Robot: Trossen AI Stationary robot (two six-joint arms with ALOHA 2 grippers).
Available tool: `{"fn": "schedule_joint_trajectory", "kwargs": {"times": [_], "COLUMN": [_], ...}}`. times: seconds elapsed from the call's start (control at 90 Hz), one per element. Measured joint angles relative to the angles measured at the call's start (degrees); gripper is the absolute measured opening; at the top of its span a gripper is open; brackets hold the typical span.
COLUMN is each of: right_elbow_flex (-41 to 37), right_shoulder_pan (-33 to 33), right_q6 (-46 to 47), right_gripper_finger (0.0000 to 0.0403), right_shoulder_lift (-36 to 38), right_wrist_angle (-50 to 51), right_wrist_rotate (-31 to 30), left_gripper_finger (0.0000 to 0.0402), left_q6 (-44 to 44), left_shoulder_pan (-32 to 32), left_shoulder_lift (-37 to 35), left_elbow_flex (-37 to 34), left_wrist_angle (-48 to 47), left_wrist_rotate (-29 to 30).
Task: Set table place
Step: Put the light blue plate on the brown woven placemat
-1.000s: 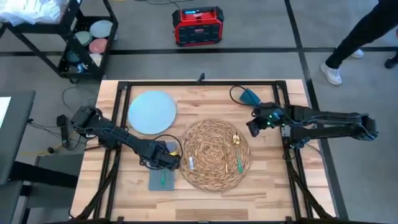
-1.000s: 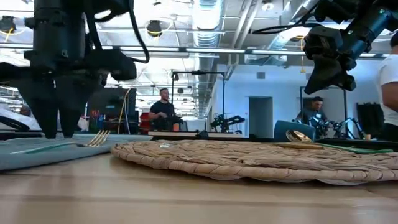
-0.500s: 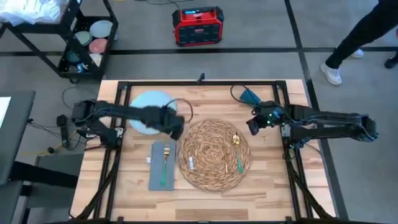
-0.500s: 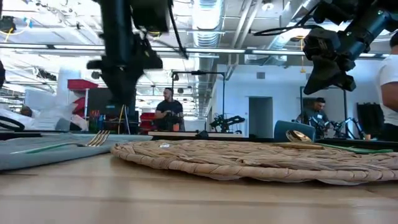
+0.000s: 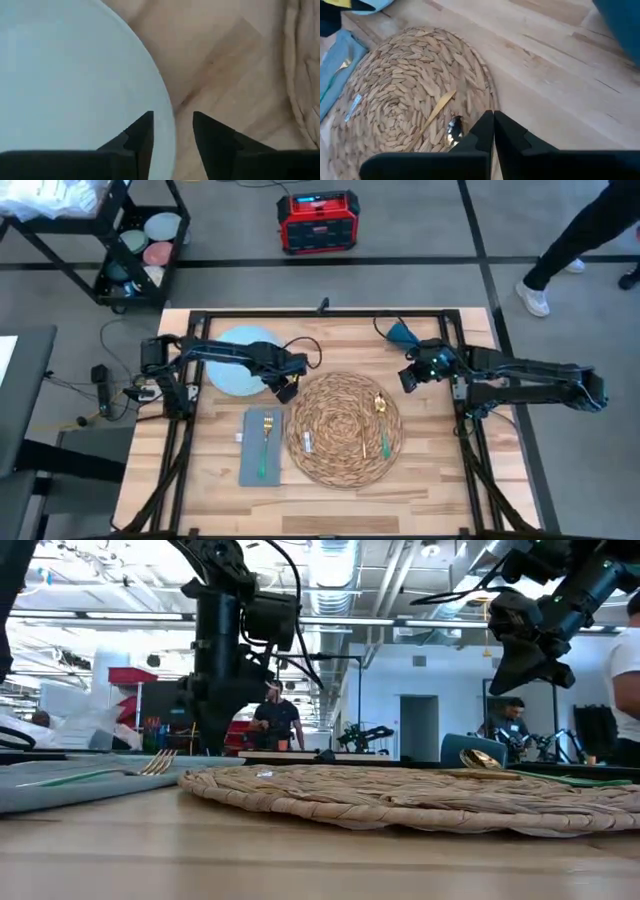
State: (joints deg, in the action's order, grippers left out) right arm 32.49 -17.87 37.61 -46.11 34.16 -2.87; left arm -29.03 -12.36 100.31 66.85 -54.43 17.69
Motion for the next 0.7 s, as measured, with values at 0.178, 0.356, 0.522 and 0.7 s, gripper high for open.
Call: {"fn": "schedule_joint_trajectory", "kwargs": {"times": [0.178,0.356,0.522,0.7], "right_elbow_flex": [0.00,0.00,0.00,0.00], "right_shoulder_pan": [0.02,0.02,0.02,0.02], "right_q6": [-0.03,-0.06,-0.14,-0.14], "right_gripper_finger": [0.0000,0.0000,0.0000,0.0000], "right_shoulder_lift": [0.00,0.00,0.00,0.00], "right_wrist_angle": [0.08,0.33,0.72,1.29], "right_wrist_rotate": [0.00,0.00,0.02,0.02], "left_gripper_finger": [0.0143,0.0152,0.0158,0.0163], "left_q6": [1.36,2.92,3.55,3.87], "left_shoulder_pan": [-1.23,-2.57,-4.62,-7.15], "left_shoulder_lift": [0.05,0.22,0.22,-0.09], "left_elbow_flex": [0.04,-1.39,-4.84,-8.13], "left_wrist_angle": [0.02,1.15,2.16,5.65], "left_wrist_rotate": [1.25,1.20,0.73,-5.32]}}
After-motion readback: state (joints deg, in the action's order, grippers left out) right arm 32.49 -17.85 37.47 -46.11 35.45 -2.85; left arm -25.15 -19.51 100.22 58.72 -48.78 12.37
